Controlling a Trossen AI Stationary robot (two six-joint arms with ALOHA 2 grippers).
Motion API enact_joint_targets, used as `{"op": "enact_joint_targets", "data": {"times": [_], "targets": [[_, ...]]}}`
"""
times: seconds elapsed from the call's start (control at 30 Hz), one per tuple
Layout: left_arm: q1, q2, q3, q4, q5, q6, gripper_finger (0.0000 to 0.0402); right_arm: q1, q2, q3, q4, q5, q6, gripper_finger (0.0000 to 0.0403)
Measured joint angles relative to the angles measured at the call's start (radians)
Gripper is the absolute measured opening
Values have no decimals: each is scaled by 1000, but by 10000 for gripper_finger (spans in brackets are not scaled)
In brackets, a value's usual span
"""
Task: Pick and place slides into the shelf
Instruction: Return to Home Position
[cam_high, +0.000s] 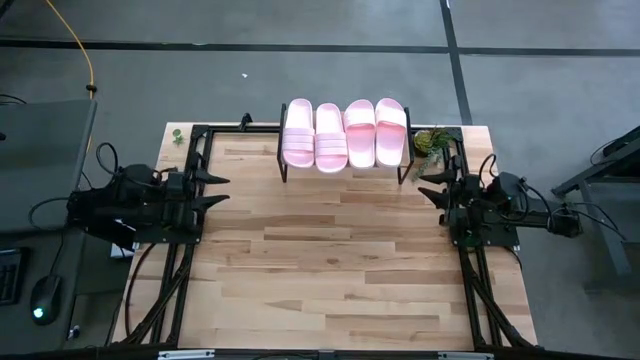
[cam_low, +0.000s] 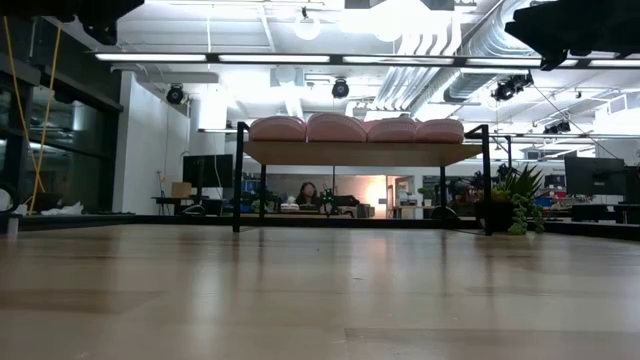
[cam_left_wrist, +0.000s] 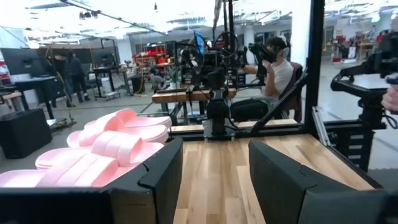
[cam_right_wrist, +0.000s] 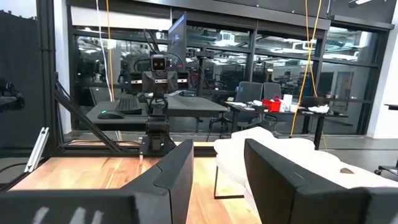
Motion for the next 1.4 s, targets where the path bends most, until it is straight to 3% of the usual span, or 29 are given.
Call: {"op": "enact_joint_targets", "data": {"times": [0.23, 0.47, 0.83, 1.23, 1.4], "targets": [[0, -61, -79, 12, 13, -2, 166, 0, 0, 0, 0, -27, 0, 133], [0, -62, -196, 256, 34, -26, 166, 0, 0, -26, 105, -142, -28, 133], [0, -61, -281, 373, -9, -36, 166, -3, -4, -219, 355, 35, -10, 133], [0, -61, -386, 531, -16, -56, 166, -43, -5, -219, 342, -69, 37, 133], [0, -61, -412, 536, -75, -78, 166, -43, -5, -219, 329, -73, 45, 133]]}}
